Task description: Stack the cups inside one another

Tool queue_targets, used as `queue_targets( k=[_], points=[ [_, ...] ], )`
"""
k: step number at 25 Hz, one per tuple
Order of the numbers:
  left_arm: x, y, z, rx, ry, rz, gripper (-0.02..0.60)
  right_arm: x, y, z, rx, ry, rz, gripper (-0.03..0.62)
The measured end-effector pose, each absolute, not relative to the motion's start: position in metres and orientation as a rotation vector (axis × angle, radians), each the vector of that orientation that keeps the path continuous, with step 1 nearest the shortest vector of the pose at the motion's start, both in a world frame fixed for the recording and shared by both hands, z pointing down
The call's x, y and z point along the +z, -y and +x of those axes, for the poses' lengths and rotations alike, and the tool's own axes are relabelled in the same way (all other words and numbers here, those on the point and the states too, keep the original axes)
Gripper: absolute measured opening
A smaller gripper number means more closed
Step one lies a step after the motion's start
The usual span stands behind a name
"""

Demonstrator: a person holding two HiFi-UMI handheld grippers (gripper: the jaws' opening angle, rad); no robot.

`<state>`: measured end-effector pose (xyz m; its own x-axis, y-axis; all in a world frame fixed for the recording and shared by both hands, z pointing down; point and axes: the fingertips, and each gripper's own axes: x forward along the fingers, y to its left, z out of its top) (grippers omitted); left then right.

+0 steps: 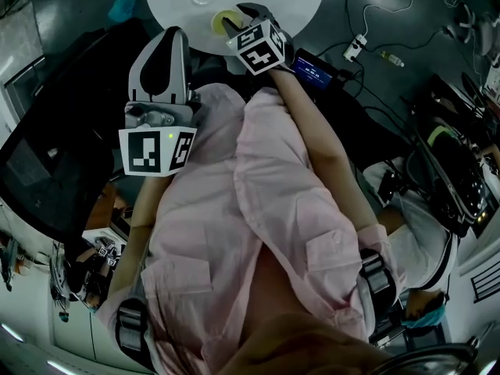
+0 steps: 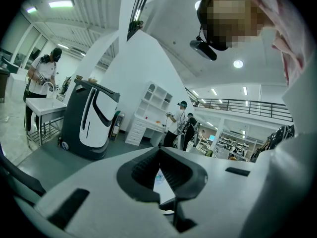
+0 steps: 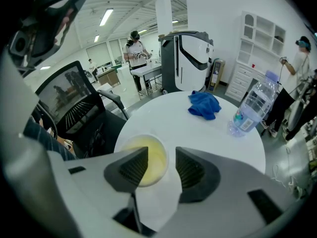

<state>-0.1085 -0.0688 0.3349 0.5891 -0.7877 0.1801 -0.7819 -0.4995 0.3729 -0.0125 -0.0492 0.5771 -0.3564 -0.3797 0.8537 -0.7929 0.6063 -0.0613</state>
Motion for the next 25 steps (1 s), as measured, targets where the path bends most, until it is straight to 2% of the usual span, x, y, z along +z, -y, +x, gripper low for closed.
queue_targets(
  k=[25],
  points=[
    [0.34,0.068,-0.108,-0.017,1.257,2.393,0.015,0.587,0.046,-0.004,0.636,1.941,0.94,0.172]
  ],
)
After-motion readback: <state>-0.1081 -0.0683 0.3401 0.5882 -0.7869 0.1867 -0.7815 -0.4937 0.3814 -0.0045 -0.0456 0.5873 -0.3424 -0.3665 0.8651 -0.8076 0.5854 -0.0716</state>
